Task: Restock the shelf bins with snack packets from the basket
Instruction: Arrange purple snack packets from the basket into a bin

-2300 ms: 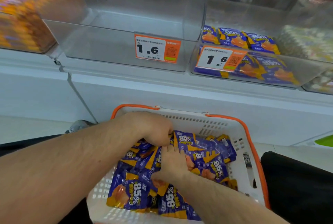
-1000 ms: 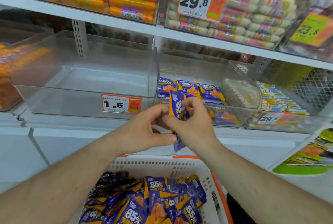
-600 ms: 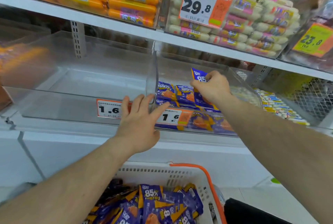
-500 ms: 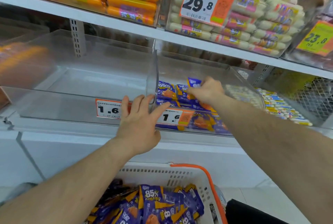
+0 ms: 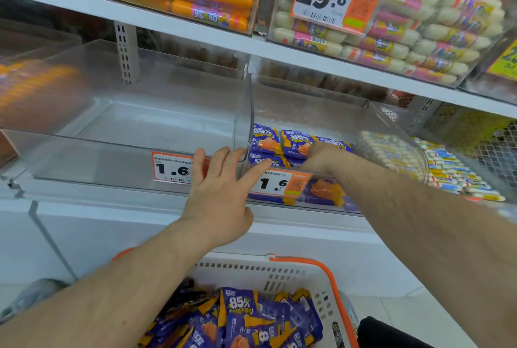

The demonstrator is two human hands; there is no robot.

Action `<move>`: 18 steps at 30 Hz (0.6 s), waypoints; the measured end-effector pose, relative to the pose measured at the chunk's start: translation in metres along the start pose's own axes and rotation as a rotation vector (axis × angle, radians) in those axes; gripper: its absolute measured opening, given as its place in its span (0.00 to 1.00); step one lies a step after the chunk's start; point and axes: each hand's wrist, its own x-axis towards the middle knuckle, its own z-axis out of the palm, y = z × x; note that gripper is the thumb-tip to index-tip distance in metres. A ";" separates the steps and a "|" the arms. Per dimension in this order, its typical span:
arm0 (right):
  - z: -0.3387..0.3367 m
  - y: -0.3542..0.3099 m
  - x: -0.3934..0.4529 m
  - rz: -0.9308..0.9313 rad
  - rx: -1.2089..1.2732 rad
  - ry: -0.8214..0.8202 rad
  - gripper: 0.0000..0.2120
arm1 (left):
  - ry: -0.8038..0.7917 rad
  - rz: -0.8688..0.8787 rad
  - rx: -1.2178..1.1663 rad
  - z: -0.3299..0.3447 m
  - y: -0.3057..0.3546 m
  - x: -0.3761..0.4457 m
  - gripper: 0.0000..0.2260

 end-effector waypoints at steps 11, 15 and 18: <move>0.009 0.002 0.014 -0.181 0.129 -0.062 0.38 | -0.063 -0.034 0.044 -0.004 0.004 -0.001 0.45; 0.008 0.001 0.015 -0.175 0.112 -0.079 0.37 | -0.041 -0.027 0.036 0.000 0.004 -0.001 0.45; 0.008 -0.001 0.016 -0.174 0.089 -0.097 0.35 | -0.020 -0.023 0.038 0.000 0.004 -0.001 0.45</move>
